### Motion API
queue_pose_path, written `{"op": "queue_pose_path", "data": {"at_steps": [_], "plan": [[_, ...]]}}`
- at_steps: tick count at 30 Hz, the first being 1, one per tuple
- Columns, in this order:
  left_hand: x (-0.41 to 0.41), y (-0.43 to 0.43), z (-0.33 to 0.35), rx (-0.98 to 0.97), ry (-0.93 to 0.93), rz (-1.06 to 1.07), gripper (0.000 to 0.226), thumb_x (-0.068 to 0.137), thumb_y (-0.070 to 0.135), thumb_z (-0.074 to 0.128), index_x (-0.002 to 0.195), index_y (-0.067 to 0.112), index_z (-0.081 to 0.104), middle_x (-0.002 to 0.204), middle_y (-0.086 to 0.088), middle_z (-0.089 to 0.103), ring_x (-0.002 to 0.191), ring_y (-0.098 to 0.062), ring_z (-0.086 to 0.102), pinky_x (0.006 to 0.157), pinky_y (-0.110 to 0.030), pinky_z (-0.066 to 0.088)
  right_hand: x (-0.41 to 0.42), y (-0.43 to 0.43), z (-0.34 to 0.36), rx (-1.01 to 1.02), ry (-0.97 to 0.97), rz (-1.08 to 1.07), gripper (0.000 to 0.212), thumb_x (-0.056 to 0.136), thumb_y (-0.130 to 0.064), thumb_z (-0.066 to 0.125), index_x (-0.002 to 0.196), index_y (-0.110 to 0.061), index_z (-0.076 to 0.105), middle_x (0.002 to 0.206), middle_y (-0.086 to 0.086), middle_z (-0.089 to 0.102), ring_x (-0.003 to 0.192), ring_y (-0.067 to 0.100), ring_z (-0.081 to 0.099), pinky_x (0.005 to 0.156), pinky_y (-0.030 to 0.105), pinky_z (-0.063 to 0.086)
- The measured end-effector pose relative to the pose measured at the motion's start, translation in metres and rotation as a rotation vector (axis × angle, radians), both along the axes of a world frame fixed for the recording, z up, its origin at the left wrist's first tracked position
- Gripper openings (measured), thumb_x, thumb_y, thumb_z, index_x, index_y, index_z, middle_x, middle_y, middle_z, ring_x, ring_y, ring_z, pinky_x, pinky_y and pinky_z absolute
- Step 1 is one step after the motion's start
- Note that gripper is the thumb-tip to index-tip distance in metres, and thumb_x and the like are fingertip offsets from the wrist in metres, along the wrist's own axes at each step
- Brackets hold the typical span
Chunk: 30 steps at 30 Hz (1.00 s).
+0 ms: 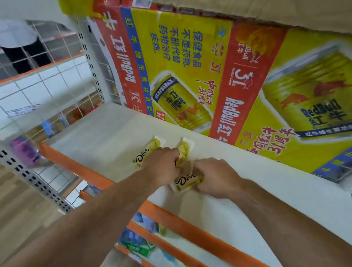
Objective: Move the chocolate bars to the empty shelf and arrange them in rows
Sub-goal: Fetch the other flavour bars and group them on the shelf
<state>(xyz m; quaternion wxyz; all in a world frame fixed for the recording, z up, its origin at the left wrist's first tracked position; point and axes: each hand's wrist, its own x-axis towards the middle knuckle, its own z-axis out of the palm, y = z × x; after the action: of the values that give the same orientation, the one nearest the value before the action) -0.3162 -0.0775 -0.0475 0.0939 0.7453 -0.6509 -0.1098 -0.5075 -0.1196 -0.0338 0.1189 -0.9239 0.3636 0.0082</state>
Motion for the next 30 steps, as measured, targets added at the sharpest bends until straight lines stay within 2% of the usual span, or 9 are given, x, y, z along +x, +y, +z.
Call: {"op": "queue_pose_path", "data": {"at_steps": [3, 6, 8, 10, 13, 16, 19, 22, 30], "plan": [[-0.003, -0.014, 0.004, 0.023, 0.007, -0.029, 0.035, 0.074, 0.029, 0.067, 0.101, 0.017, 0.049, 0.099, -0.003, 0.055, 0.097, -0.026, 0.055, 0.067, -0.034, 0.044, -0.006, 0.007, 0.002, 0.013, 0.059, -0.04, 0.025, 0.071, -0.038, 0.063, 0.087, -0.033, 0.045, 0.091, -0.007, 0.055, 0.089, 0.022, 0.055, 0.067, 0.033, 0.034], [-0.003, -0.025, 0.01, 0.056, -0.042, -0.002, 0.041, 0.069, 0.034, 0.07, 0.09, 0.017, 0.04, 0.097, -0.006, 0.053, 0.094, -0.027, 0.055, 0.065, -0.032, 0.04, -0.012, 0.014, 0.005, 0.03, 0.116, -0.107, 0.026, 0.073, -0.043, 0.062, 0.093, -0.034, 0.048, 0.091, -0.007, 0.048, 0.091, 0.02, 0.052, 0.068, 0.033, 0.033], [0.0, -0.03, 0.014, 0.093, -0.049, -0.018, 0.042, 0.066, 0.041, 0.073, 0.087, 0.017, 0.045, 0.094, -0.004, 0.057, 0.088, -0.026, 0.058, 0.059, -0.029, 0.039, -0.017, 0.02, 0.004, 0.063, 0.119, -0.168, 0.032, 0.074, -0.047, 0.062, 0.102, -0.033, 0.057, 0.096, -0.005, 0.05, 0.091, 0.019, 0.05, 0.07, 0.033, 0.036], [0.0, -0.035, 0.014, 0.114, -0.024, -0.08, 0.04, 0.065, 0.04, 0.074, 0.089, 0.016, 0.052, 0.092, -0.003, 0.059, 0.084, -0.024, 0.058, 0.057, -0.029, 0.04, -0.023, 0.029, 0.002, 0.081, 0.102, -0.228, 0.03, 0.074, -0.047, 0.061, 0.1, -0.033, 0.059, 0.092, -0.006, 0.049, 0.089, 0.018, 0.051, 0.068, 0.032, 0.036], [-0.007, -0.041, 0.015, 0.098, 0.032, -0.183, 0.04, 0.062, 0.032, 0.071, 0.098, 0.02, 0.06, 0.095, 0.0, 0.059, 0.088, -0.021, 0.058, 0.069, -0.03, 0.05, -0.035, 0.042, 0.001, 0.075, 0.119, -0.295, 0.034, 0.075, -0.05, 0.061, 0.104, -0.032, 0.061, 0.09, -0.009, 0.046, 0.088, 0.017, 0.052, 0.067, 0.03, 0.035], [-0.023, -0.047, 0.013, 0.068, 0.131, -0.276, 0.04, 0.062, 0.029, 0.072, 0.101, 0.026, 0.063, 0.1, 0.004, 0.057, 0.091, -0.017, 0.057, 0.074, -0.027, 0.048, -0.051, 0.054, 0.001, 0.06, 0.13, -0.372, 0.038, 0.075, -0.052, 0.061, 0.105, -0.029, 0.062, 0.092, -0.007, 0.05, 0.091, 0.018, 0.055, 0.067, 0.03, 0.036], [-0.05, -0.051, 0.008, 0.06, 0.195, -0.384, 0.044, 0.063, 0.028, 0.073, 0.106, 0.027, 0.062, 0.103, 0.005, 0.055, 0.094, -0.015, 0.055, 0.079, -0.027, 0.047, -0.072, 0.067, 0.001, 0.076, 0.134, -0.475, 0.046, 0.077, -0.052, 0.061, 0.115, -0.028, 0.061, 0.107, -0.005, 0.055, 0.103, 0.017, 0.053, 0.08, 0.032, 0.044], [-0.084, -0.056, 0.008, 0.045, 0.199, -0.496, 0.047, 0.065, 0.028, 0.073, 0.111, 0.027, 0.061, 0.106, 0.005, 0.053, 0.097, -0.013, 0.052, 0.085, -0.029, 0.047, -0.099, 0.078, 0.005, 0.096, 0.109, -0.554, 0.051, 0.079, -0.048, 0.06, 0.127, -0.031, 0.056, 0.12, -0.006, 0.054, 0.116, 0.014, 0.047, 0.092, 0.03, 0.042], [-0.192, -0.069, 0.009, 0.047, 0.197, -0.609, 0.05, 0.068, 0.031, 0.072, 0.117, 0.03, 0.06, 0.11, 0.007, 0.05, 0.099, -0.012, 0.05, 0.082, -0.028, 0.046, -0.192, 0.09, 0.005, 0.094, 0.07, -0.633, 0.053, 0.079, -0.044, 0.061, 0.131, -0.035, 0.053, 0.124, -0.007, 0.052, 0.119, 0.014, 0.044, 0.097, 0.033, 0.042]]}}
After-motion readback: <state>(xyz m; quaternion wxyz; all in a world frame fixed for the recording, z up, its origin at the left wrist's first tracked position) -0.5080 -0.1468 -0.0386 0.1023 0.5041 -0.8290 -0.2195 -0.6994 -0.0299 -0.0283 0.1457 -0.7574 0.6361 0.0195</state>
